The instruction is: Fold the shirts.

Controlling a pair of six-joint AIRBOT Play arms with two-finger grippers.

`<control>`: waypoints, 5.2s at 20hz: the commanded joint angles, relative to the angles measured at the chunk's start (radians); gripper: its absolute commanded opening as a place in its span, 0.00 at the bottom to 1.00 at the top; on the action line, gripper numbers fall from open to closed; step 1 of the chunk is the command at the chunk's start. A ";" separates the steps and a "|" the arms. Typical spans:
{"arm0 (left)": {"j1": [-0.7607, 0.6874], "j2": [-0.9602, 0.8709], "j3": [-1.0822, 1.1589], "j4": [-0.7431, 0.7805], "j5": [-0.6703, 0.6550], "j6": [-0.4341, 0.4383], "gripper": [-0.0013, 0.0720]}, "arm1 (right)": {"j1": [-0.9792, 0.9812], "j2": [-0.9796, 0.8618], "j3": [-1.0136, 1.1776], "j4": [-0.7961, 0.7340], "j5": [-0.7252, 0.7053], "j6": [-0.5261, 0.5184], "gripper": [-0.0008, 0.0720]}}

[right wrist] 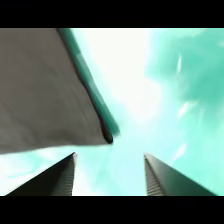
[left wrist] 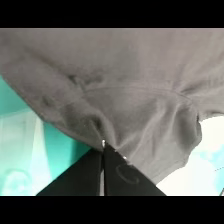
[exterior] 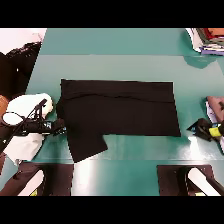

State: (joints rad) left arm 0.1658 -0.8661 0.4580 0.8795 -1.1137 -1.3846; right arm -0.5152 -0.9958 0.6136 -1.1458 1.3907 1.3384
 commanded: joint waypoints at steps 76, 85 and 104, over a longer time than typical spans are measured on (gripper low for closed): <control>-0.442 -0.723 0.967 0.059 0.221 -0.030 0.05 | 0.332 -0.780 0.663 0.341 -0.060 -0.163 0.46; -0.606 -0.917 1.099 0.059 0.201 -0.056 0.05 | 0.361 -0.559 0.733 0.441 0.021 -0.129 0.04; -0.645 -0.980 1.099 -0.019 0.322 -0.055 0.05 | 0.918 -0.531 1.226 0.447 -0.161 0.003 0.04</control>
State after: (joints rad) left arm -0.4820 -1.8454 1.5566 0.8627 -0.8040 -1.4406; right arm 0.3374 -1.5192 1.8290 -0.7010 1.3102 1.3411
